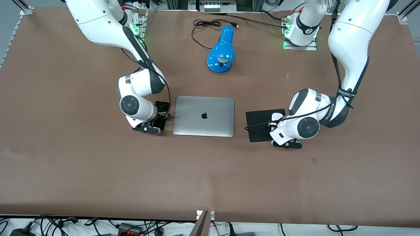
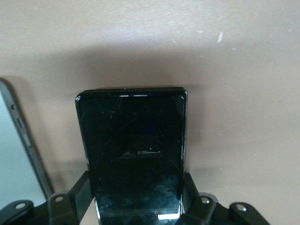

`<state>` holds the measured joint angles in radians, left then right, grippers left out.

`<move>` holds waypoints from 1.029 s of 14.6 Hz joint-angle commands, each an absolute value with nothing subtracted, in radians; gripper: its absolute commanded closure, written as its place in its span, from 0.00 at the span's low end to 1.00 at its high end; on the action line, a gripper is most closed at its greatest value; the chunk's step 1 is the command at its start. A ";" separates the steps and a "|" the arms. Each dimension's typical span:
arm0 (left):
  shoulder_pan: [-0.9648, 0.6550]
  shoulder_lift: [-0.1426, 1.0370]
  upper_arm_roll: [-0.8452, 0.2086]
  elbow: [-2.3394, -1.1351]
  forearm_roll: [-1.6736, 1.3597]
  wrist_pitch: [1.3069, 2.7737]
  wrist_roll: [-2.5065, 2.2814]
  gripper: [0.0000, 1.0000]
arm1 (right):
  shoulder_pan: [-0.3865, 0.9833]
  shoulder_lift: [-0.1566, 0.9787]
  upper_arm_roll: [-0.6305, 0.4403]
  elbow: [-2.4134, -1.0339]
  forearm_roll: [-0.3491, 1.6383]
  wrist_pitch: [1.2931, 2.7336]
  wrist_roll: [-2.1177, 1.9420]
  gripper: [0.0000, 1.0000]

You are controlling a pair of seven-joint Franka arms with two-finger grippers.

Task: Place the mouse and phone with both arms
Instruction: 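Carry the phone beside the laptop while the left gripper carries the mouse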

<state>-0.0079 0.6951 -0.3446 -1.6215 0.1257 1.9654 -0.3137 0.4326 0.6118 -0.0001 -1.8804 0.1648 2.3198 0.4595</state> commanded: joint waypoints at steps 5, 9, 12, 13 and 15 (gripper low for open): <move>-0.055 0.707 -0.345 -1.618 0.112 1.985 -0.356 0.65 | 0.469 0.626 -0.011 -1.861 0.166 2.330 0.442 0.73; -0.057 0.721 -0.344 -1.621 0.112 2.008 -0.360 0.65 | 0.456 0.627 -0.015 -1.864 0.164 2.324 0.397 0.73; -0.060 0.730 -0.344 -1.623 0.117 2.010 -0.360 0.64 | 0.456 0.627 -0.020 -1.868 0.164 2.321 0.397 0.73; -0.060 0.730 -0.344 -1.623 0.118 2.010 -0.360 0.64 | 0.456 0.627 -0.020 -1.870 0.164 2.321 0.397 0.73; -0.060 0.732 -0.344 -1.628 0.118 2.019 -0.360 0.64 | 0.456 0.627 -0.020 -1.871 0.164 2.321 0.397 0.73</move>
<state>-0.0565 0.7335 -0.3450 -1.6228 0.1246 2.0058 -0.3509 0.4565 0.6137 -0.0151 -1.8803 0.1640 2.3259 0.4185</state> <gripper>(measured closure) 0.370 0.211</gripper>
